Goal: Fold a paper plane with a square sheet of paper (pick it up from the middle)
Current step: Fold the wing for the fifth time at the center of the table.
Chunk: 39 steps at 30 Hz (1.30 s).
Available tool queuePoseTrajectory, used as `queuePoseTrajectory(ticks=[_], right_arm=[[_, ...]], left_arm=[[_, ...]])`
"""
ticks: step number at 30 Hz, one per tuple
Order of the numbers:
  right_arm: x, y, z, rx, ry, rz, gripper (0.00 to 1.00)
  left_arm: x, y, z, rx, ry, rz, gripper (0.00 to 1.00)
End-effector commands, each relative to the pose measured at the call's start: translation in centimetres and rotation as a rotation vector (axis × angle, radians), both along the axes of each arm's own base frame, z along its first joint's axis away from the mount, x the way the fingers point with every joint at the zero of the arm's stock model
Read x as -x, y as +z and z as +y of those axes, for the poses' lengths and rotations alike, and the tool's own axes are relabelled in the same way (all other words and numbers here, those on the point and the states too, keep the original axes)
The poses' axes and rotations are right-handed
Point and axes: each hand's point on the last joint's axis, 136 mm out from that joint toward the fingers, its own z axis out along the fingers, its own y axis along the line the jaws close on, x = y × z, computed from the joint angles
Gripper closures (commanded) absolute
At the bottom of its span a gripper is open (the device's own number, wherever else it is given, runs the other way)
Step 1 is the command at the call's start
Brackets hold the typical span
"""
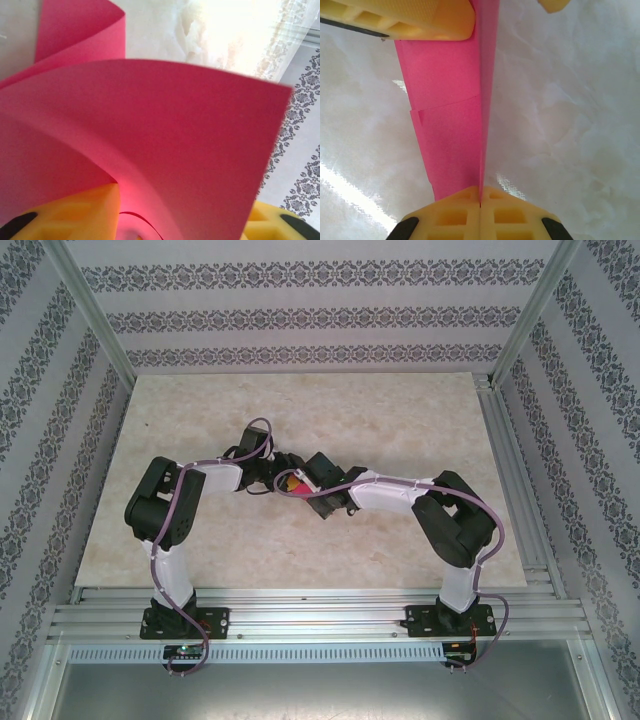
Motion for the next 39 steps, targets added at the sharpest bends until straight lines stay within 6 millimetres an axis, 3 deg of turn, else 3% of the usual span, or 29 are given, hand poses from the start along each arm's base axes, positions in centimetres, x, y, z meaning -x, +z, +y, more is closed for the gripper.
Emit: queuePoseTrajectory(ticks=[1,6,14,20,22,25,28,32,35,39], right_arm=[[-0.2,-0.1,-0.1,0.031,-0.004,-0.009,0.98],[-0.3,-0.4,-0.2,0.038,-0.022,-0.001,0.97],[-0.7,-0.4,-0.1,0.02,-0.048,0.005,0.96],[-0.4,0.0,0.1,-0.014,-0.064,0.023,0.89],[-0.3,0.3,0.1,-0.045,-0.076,0.033,0.82],[0.2,1.1,0.4,-0.116,-0.094,0.071,0.71],[0.9,2.4,0.8,-0.253,-0.119,0.137,0.67],[1.0,4.7,1.2,-0.53,-0.183,0.23,0.56],[0.9,5.7,1.5,-0.697,-0.218,0.317,0.57],[-0.4,5.5,1.3,-0.807,-0.323,0.389,0.71]], left_arm=[[-0.7,1.1,-0.5,0.003,-0.021,-0.051,0.52],[-1.0,2.2,-0.7,0.007,-0.036,-0.095,0.53],[-1.1,2.1,-0.7,0.009,-0.035,-0.101,0.83],[-0.9,1.6,-0.1,-0.032,-0.052,-0.109,0.94],[-0.7,1.3,0.1,-0.037,-0.062,-0.107,0.96],[-0.5,0.9,0.6,-0.042,-0.072,-0.11,0.98],[-0.5,0.7,1.4,-0.042,-0.07,-0.115,0.98],[-0.2,1.1,1.9,-0.037,-0.094,-0.132,0.99],[0.1,1.0,2.2,-0.056,-0.108,-0.141,0.99],[0.7,0.8,2.2,-0.053,-0.128,-0.134,0.99]])
